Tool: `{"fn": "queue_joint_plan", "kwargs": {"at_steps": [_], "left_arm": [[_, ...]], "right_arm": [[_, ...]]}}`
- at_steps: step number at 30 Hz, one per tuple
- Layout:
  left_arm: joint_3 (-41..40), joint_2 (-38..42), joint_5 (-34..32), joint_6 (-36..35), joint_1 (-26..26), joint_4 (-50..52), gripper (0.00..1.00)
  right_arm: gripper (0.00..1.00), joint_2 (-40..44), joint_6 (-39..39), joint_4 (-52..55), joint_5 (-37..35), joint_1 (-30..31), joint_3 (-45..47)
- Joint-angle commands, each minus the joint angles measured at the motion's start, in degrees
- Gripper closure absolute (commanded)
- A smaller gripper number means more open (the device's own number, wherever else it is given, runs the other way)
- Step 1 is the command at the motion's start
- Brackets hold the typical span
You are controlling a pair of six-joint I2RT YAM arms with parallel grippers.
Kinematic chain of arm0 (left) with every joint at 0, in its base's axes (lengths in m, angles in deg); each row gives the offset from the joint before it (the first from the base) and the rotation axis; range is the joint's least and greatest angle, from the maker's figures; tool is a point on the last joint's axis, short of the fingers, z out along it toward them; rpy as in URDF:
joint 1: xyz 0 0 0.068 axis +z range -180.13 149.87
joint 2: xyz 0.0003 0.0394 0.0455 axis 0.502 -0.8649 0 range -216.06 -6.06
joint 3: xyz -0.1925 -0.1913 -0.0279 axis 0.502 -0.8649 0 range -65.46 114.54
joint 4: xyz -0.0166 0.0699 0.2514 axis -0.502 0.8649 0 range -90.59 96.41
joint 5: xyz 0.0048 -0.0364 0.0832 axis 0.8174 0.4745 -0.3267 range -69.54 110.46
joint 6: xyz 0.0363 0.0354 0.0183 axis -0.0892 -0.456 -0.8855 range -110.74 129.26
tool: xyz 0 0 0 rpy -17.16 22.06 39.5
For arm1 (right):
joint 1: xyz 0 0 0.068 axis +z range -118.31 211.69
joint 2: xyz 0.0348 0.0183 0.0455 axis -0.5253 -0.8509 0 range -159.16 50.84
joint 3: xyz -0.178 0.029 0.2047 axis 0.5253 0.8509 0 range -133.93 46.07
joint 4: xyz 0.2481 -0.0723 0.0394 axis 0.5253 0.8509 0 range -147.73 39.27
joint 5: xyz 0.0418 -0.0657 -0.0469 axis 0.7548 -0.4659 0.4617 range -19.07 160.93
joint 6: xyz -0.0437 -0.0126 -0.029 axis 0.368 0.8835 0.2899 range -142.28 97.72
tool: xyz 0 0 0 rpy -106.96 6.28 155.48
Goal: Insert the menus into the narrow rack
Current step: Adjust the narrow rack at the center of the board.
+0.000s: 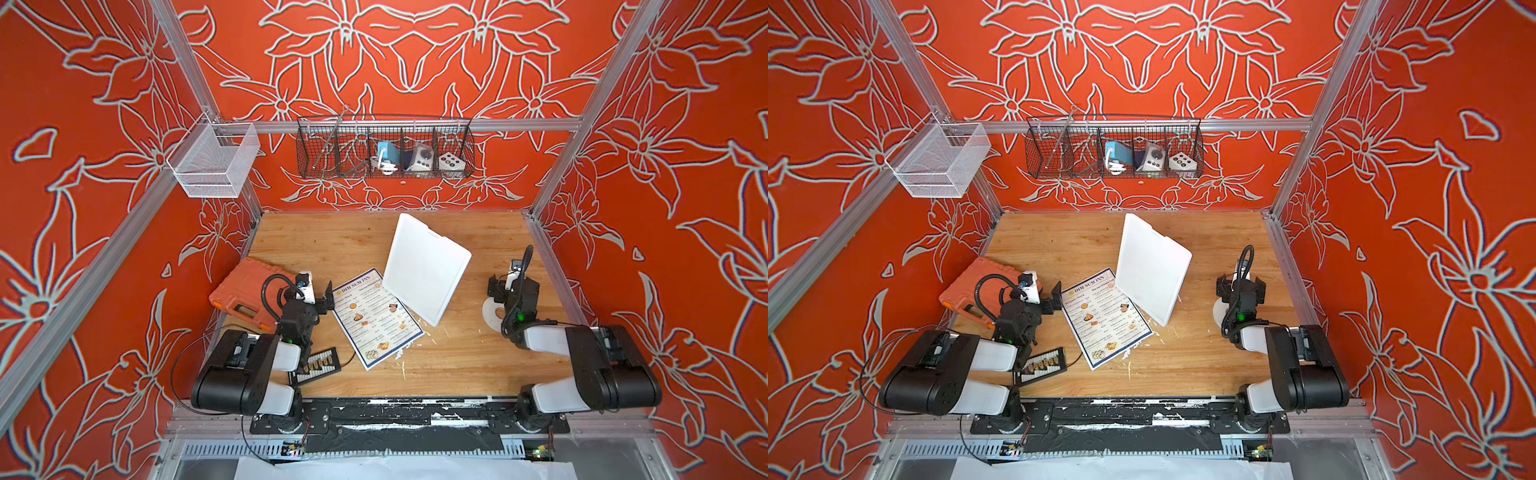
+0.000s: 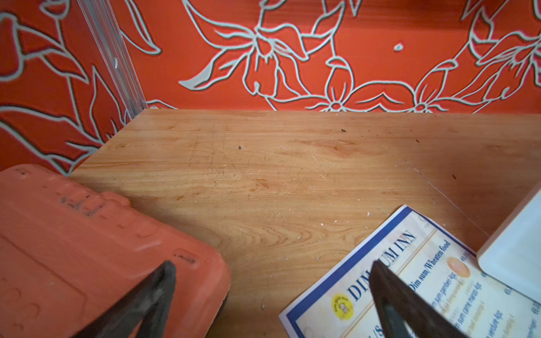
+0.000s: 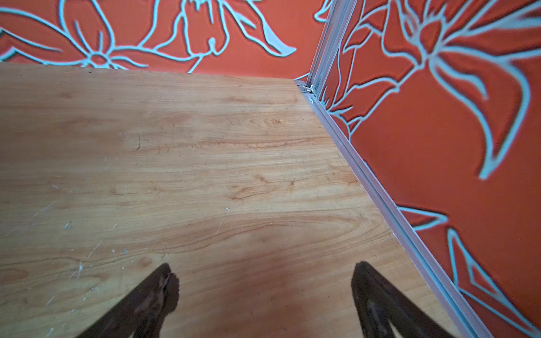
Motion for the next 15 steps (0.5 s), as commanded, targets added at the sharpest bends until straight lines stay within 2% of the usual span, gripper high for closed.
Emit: {"fn": "queue_joint_plan", "kwargs": {"at_steps": [1,15], "left_arm": [[-0.5,0.8,0.4,1.1,0.4,-0.3,0.01],[-0.5,0.8,0.4,1.0,0.3,-0.4,0.01]], "right_arm": [[0.02,0.9,0.9,0.7,0.4,-0.4,0.7],[0.02,1.0,0.9,0.7,0.5,-0.6,0.8]]}}
